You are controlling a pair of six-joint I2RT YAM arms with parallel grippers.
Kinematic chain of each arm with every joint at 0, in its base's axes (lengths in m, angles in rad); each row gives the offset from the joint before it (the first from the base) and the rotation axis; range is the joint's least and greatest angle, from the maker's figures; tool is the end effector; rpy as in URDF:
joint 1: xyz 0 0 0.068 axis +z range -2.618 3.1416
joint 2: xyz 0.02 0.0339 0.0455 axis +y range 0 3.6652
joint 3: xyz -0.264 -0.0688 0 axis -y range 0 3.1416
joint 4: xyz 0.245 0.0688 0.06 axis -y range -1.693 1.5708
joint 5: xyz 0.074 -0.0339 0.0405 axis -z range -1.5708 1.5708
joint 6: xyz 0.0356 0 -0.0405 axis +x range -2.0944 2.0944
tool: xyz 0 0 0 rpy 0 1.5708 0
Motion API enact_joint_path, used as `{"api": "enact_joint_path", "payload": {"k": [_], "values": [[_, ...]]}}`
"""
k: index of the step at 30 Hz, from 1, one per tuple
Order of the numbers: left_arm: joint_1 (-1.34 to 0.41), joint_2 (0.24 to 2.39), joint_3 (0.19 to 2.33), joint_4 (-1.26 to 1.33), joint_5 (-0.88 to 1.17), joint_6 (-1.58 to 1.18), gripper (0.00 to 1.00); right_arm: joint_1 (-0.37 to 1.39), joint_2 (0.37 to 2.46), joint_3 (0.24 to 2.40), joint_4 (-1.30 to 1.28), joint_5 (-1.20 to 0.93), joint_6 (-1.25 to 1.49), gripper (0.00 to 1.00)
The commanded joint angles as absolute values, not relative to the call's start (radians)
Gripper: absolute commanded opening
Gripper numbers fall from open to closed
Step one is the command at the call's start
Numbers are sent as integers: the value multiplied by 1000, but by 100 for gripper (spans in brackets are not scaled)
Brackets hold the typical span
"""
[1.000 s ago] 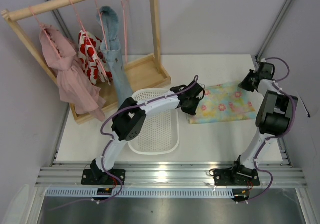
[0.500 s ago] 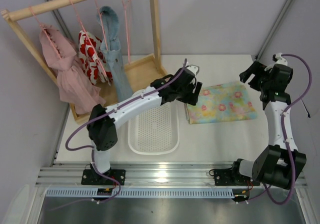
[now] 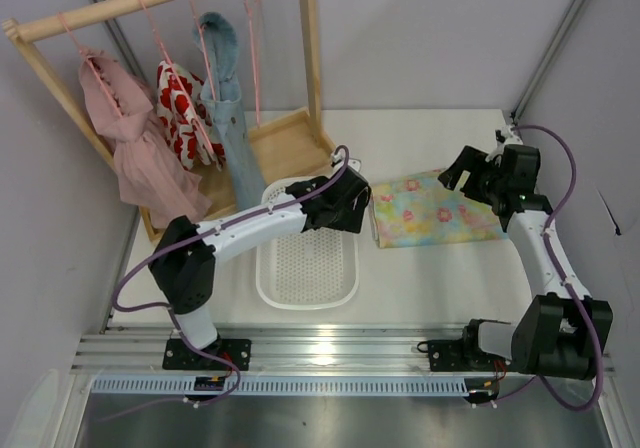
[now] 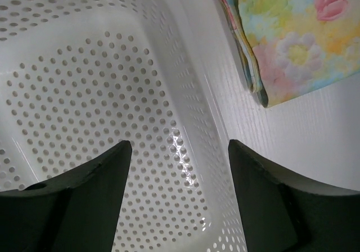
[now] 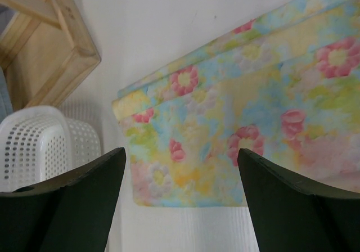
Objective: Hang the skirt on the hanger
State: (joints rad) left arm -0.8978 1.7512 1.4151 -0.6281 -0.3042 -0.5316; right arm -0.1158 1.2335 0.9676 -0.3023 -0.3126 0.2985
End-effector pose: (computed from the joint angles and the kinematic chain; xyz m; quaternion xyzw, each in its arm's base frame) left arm 0.2452 -0.2905 0.2604 0.1273 0.9358 -0.0843 0.3177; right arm 0.2751 -0.0210 0.2981 0.1050 0.8631 0.1792 0.4603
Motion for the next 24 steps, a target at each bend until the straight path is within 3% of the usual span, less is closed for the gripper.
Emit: {"api": "enact_joint_path", "payload": {"k": [1,12,19,24], "values": [[-893,1671,1404,-577,-337,-581,76,-60,1198,930,-301,-338,304,88],[-792,1384,1256,-640,-290,-562,79,420,1248,874,-192,-183,370,87],[-779,1247,1151,-667,-264,-552,78,503,1344,903,-169,-88,439,83],[-769,1206,1281,-670,-281,-477,80,480,1335,965,-221,-57,425,84]]}}
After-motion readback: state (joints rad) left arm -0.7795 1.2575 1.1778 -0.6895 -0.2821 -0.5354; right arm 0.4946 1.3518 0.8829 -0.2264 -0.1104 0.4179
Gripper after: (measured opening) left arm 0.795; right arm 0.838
